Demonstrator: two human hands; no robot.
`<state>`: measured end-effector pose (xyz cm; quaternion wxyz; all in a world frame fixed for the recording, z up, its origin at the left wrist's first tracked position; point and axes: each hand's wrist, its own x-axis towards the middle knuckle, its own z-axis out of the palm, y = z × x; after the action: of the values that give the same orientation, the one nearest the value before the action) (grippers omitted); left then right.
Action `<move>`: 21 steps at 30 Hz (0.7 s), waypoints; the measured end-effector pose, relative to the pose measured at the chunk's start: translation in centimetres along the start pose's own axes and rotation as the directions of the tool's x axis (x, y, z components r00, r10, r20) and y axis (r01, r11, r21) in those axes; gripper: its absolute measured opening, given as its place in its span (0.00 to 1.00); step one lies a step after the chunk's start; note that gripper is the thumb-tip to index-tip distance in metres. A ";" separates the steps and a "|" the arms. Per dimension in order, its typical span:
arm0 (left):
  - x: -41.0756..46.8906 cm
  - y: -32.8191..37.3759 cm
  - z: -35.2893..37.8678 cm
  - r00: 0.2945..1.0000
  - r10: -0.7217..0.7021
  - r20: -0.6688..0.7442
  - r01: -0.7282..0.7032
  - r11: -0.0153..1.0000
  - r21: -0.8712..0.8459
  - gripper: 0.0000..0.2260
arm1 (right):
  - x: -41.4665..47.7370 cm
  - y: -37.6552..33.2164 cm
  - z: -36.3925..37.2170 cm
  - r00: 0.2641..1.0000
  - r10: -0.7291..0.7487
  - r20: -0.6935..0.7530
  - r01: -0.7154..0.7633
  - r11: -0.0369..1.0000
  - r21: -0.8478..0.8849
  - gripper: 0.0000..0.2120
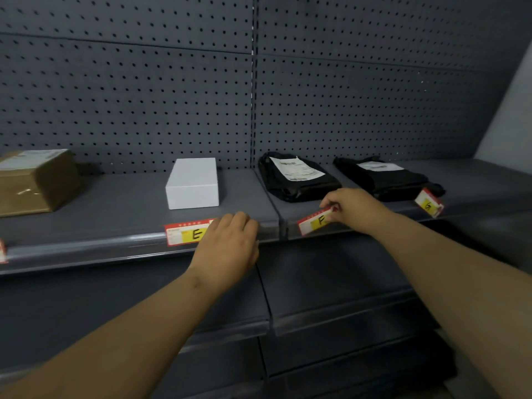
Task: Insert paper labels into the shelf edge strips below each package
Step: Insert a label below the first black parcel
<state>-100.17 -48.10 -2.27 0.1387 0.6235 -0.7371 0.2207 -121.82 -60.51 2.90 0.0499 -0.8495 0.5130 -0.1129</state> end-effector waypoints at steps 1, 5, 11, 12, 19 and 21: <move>0.4 0.7 0.1 1.000 -0.001 0.014 0.001 1.000 0.006 0.09 | 0.2 0.4 0.0 1.000 -0.019 -0.003 0.019 1.000 -0.003 0.10; 1.7 3.2 0.8 1.000 -0.020 0.006 0.020 0.999 0.030 0.10 | 1.3 1.8 0.0 0.991 -0.122 -0.050 0.122 0.992 -0.002 0.06; 2.9 5.5 2.2 0.998 -0.064 0.001 0.064 0.998 -0.007 0.15 | 2.4 3.7 0.2 0.972 -0.194 -0.133 0.208 0.973 0.096 0.05; 3.1 5.7 2.2 0.998 -0.069 0.009 0.069 0.998 -0.005 0.16 | 2.4 4.0 0.3 0.970 -0.200 -0.138 0.217 0.969 0.119 0.05; 3.8 6.0 2.6 0.999 -0.021 0.039 0.021 1.000 -0.012 0.20 | 2.6 4.7 0.9 0.967 -0.195 -0.166 0.227 0.953 0.202 0.03; 3.9 6.1 2.6 0.998 0.003 0.060 -0.003 1.000 0.004 0.21 | 2.7 4.6 1.1 0.965 -0.197 -0.171 0.228 0.956 0.187 0.03</move>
<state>-106.68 -51.94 -3.58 0.1148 0.6291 -0.7413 0.2037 -124.34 -65.11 1.29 0.0858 -0.8791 0.4065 -0.2336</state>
